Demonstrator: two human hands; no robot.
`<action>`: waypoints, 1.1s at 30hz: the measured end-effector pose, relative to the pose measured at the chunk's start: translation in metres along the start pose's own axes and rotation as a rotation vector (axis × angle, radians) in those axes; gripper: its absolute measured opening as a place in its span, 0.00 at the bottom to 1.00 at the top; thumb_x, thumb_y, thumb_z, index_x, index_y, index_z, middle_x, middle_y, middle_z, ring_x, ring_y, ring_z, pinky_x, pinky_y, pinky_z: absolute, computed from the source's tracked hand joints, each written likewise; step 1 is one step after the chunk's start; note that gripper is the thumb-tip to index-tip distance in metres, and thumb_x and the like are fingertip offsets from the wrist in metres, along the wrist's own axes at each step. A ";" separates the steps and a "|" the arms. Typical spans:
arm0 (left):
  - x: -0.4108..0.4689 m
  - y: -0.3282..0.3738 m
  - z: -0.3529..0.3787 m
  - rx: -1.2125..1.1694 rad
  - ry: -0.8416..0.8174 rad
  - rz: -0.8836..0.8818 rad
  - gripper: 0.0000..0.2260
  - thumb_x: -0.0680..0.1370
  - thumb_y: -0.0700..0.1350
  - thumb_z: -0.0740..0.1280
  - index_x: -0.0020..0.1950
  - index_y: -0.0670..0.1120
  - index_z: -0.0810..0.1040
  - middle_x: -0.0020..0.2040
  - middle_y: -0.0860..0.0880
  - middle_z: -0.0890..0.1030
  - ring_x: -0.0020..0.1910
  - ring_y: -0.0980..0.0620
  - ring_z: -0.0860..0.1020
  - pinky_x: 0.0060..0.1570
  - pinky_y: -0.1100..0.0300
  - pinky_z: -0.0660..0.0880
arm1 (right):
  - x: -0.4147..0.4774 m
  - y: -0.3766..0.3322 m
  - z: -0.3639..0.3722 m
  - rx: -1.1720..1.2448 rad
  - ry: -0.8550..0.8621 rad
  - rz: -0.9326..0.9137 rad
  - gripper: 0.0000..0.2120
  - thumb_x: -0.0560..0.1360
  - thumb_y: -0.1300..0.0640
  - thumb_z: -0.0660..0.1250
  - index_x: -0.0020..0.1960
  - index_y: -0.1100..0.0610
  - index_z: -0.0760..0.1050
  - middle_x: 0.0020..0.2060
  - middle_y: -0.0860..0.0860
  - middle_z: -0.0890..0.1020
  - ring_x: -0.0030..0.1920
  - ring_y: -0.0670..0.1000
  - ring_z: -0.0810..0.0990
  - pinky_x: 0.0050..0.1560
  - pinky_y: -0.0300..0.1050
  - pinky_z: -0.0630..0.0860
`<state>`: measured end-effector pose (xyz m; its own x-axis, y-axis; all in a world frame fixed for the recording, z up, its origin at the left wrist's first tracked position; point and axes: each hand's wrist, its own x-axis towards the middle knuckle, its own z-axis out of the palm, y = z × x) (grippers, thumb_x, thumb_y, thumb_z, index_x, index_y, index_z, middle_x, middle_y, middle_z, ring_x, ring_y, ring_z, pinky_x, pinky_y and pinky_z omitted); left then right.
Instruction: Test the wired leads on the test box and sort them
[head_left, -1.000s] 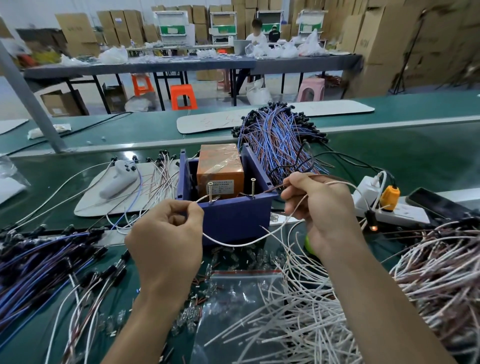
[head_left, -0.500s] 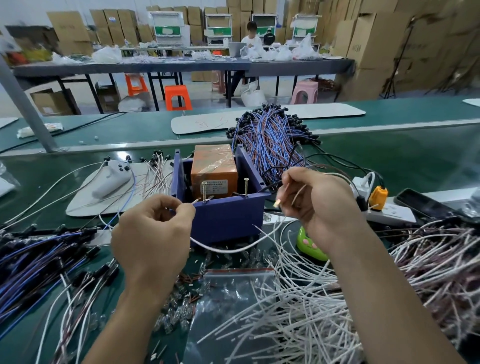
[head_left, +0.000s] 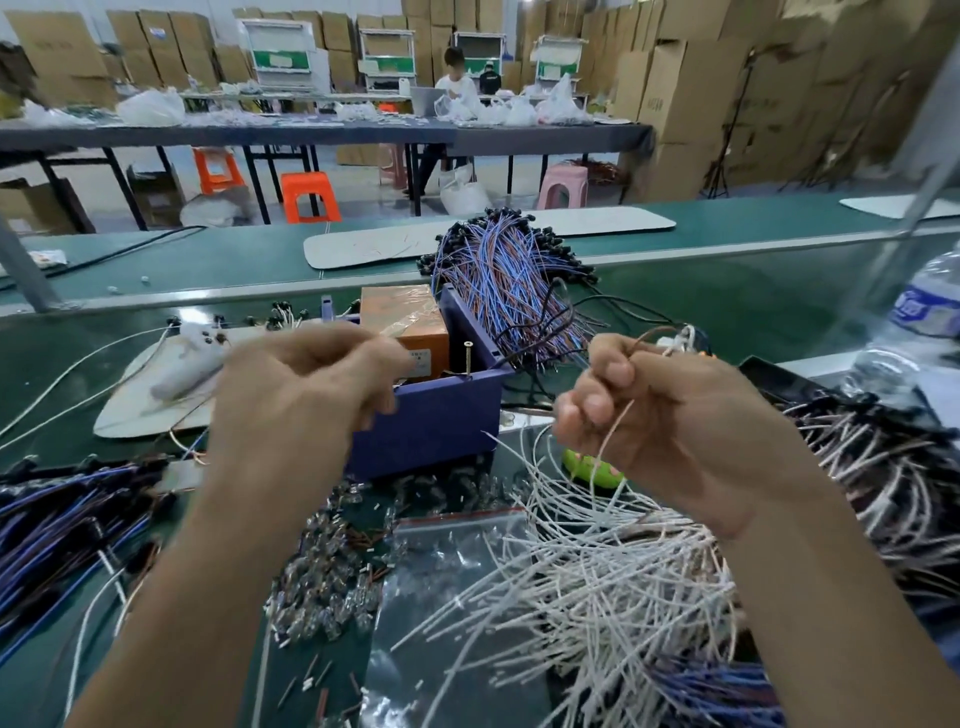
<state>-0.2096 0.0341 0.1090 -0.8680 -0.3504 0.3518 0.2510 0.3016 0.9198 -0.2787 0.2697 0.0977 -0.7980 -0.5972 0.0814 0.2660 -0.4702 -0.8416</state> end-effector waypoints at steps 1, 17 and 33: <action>-0.003 0.000 0.007 0.058 -0.151 -0.031 0.09 0.71 0.59 0.75 0.41 0.55 0.87 0.33 0.54 0.85 0.31 0.59 0.79 0.35 0.66 0.76 | -0.005 0.004 0.001 -0.005 0.023 -0.006 0.12 0.73 0.66 0.58 0.34 0.57 0.74 0.33 0.59 0.80 0.39 0.56 0.82 0.44 0.48 0.81; -0.052 -0.030 0.107 -0.275 -0.704 -0.312 0.14 0.85 0.42 0.62 0.49 0.34 0.79 0.31 0.46 0.75 0.33 0.51 0.73 0.40 0.53 0.72 | -0.048 0.035 -0.003 -0.055 0.351 -0.015 0.16 0.77 0.63 0.55 0.32 0.53 0.72 0.58 0.55 0.85 0.45 0.54 0.80 0.35 0.50 0.74; -0.047 0.010 0.132 0.515 -0.484 0.099 0.10 0.80 0.52 0.70 0.42 0.50 0.85 0.32 0.49 0.82 0.23 0.56 0.67 0.25 0.64 0.64 | -0.102 -0.041 -0.097 0.053 0.749 -0.112 0.26 0.86 0.49 0.57 0.36 0.59 0.82 0.36 0.58 0.82 0.31 0.53 0.80 0.39 0.52 0.82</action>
<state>-0.2234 0.1709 0.0789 -0.9745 0.0970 0.2026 0.2075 0.7341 0.6465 -0.2603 0.4127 0.0718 -0.9707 0.0483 -0.2355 0.1721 -0.5442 -0.8211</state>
